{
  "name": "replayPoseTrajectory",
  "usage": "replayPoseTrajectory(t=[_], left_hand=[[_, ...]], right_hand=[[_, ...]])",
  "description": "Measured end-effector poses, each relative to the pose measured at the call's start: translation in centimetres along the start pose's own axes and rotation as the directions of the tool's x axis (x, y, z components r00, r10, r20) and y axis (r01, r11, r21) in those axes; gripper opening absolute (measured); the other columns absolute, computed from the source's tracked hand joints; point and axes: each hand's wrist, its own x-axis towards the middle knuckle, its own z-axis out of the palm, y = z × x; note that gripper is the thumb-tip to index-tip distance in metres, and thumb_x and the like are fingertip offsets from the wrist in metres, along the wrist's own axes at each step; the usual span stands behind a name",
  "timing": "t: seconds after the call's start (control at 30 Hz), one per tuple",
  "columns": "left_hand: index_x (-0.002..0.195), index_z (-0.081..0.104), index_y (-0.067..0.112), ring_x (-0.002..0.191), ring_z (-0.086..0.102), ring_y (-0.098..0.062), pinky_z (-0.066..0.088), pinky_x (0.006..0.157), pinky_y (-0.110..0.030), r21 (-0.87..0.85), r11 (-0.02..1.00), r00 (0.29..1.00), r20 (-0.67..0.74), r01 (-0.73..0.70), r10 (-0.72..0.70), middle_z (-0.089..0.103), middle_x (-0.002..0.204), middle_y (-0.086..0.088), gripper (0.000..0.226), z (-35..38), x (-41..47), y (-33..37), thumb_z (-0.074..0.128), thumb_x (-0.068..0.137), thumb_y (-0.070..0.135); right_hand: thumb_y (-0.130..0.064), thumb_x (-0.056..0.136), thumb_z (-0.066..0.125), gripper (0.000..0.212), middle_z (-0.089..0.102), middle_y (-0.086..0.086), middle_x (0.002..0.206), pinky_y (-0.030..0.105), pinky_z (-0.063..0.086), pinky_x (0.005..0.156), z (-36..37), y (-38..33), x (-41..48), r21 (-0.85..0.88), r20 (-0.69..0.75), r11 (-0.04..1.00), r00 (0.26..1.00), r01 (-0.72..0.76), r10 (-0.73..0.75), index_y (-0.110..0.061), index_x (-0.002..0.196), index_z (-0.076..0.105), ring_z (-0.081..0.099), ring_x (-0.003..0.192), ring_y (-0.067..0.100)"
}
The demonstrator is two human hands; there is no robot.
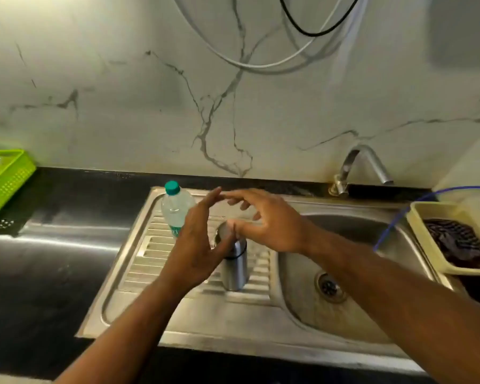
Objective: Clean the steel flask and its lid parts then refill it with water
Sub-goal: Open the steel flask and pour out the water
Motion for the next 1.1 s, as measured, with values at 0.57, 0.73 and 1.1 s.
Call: replayPoseTrajectory(t=[0.57, 0.73, 1.1], left_hand=[[0.121, 0.06, 0.025, 0.083, 0.069, -0.003, 0.053, 0.069, -0.021, -0.283, 0.893, 0.936, 0.078, 0.351, -0.343, 0.071, 0.096, 0.013, 0.06, 9.8, -0.7, -3.7, 0.092, 0.07, 0.027], [0.11, 0.07, 0.019, 0.079, 0.072, -0.003, 0.055, 0.065, -0.015, -0.379, 0.887, 0.964, 0.134, 0.262, -0.228, 0.075, 0.089, 0.008, 0.058, 12.1, 2.4, 0.8, 0.09, 0.06, 0.041], [0.122, 0.063, 0.002, 0.083, 0.075, -0.032, 0.063, 0.067, -0.046, -0.437, 0.785, 0.888, 0.346, 0.439, -0.304, 0.075, 0.089, -0.011, 0.062, 28.1, 4.8, 1.3, 0.093, 0.069, 0.012]], right_hand=[[-0.065, 0.082, 0.072, 0.068, 0.066, 0.0, 0.118, 0.03, 0.045, 0.074, 0.6, -0.9, -0.7, -0.511, 0.065, 0.853, 0.985, -0.105, 0.161, -0.024, 0.131, 0.047, 0.06, 0.095, 0.016], [-0.072, 0.075, 0.073, 0.071, 0.07, -0.007, 0.107, 0.021, 0.038, 0.068, -4.7, 0.5, -3.5, -0.558, -0.127, 0.823, 0.991, -0.107, 0.043, -0.024, 0.124, 0.056, 0.062, 0.087, 0.011], [-0.063, 0.075, 0.08, 0.07, 0.064, -0.011, 0.123, 0.031, 0.052, 0.09, -6.3, 18.4, -9.6, -0.284, -0.224, 0.94, 0.967, -0.186, 0.123, -0.027, 0.131, 0.057, 0.058, 0.105, 0.007]])
